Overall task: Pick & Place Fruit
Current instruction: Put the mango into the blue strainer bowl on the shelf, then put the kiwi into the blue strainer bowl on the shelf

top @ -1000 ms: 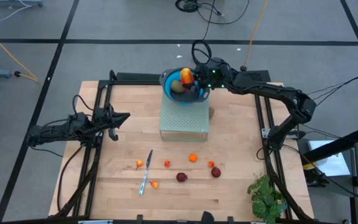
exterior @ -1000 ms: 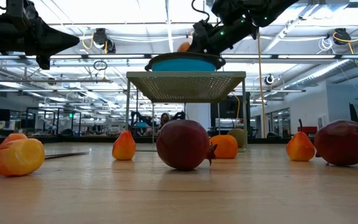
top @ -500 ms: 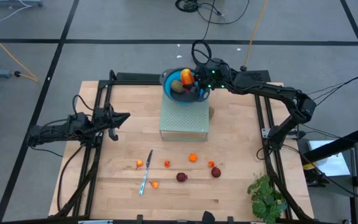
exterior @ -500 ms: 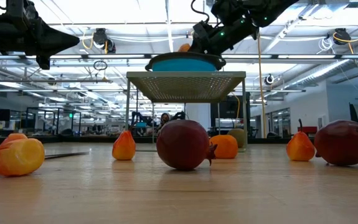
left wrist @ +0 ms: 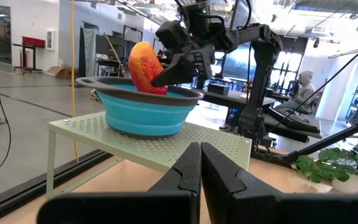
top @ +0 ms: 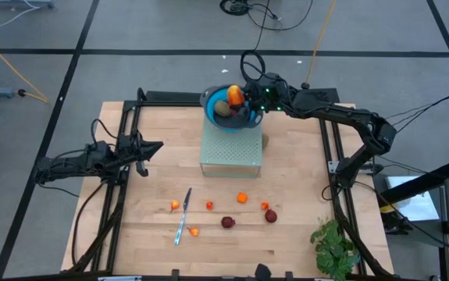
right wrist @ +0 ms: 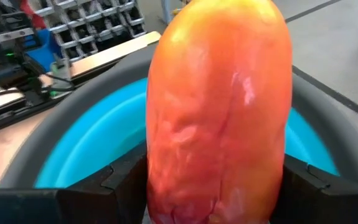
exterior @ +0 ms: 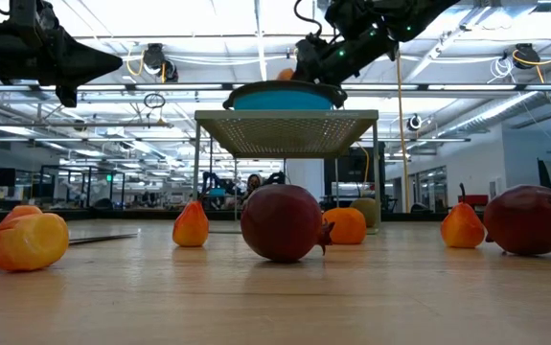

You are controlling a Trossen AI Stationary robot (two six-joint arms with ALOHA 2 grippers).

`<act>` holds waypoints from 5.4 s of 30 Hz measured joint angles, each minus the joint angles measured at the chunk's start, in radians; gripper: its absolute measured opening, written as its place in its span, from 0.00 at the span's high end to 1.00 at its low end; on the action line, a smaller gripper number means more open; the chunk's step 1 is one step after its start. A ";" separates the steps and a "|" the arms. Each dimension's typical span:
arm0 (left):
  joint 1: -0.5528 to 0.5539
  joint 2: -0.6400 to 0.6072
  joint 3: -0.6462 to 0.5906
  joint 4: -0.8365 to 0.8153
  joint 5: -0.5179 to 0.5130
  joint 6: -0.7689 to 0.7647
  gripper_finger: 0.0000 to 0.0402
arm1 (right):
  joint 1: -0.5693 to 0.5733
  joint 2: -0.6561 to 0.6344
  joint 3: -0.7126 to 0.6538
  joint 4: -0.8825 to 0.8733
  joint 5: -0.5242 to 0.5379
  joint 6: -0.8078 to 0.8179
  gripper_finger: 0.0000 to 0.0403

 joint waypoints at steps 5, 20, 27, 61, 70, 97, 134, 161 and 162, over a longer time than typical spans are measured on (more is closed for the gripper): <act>0.000 0.000 0.000 0.000 0.000 0.000 0.98 | 0.000 0.000 0.000 0.000 0.003 -0.024 0.40; 0.000 0.000 0.000 0.000 0.000 0.000 0.98 | 0.000 0.000 0.000 0.000 0.002 -0.074 0.40; 0.000 0.000 0.000 0.000 0.000 0.000 0.98 | 0.000 0.000 0.000 0.001 0.002 -0.101 0.31; 0.000 0.000 0.000 0.001 0.000 0.000 0.98 | 0.018 -0.204 -0.001 -0.029 0.059 -0.219 0.49; 0.000 0.000 0.000 0.001 0.000 0.000 0.98 | 0.018 -0.343 -0.001 -0.197 0.060 -0.221 0.72; 0.000 0.000 0.000 0.001 0.000 -0.001 0.98 | 0.018 -0.602 -0.082 -0.354 0.059 -0.235 1.00; 0.000 0.000 0.000 0.002 0.000 0.000 0.98 | 0.018 -0.938 -0.759 -0.044 0.055 -0.172 1.00; 0.000 0.000 0.000 0.003 0.000 -0.001 0.98 | 0.018 -0.715 -0.759 -0.210 0.052 -0.156 0.84; 0.000 0.000 0.000 0.003 0.000 -0.001 0.98 | 0.018 -0.702 -0.759 -0.209 0.052 -0.174 0.83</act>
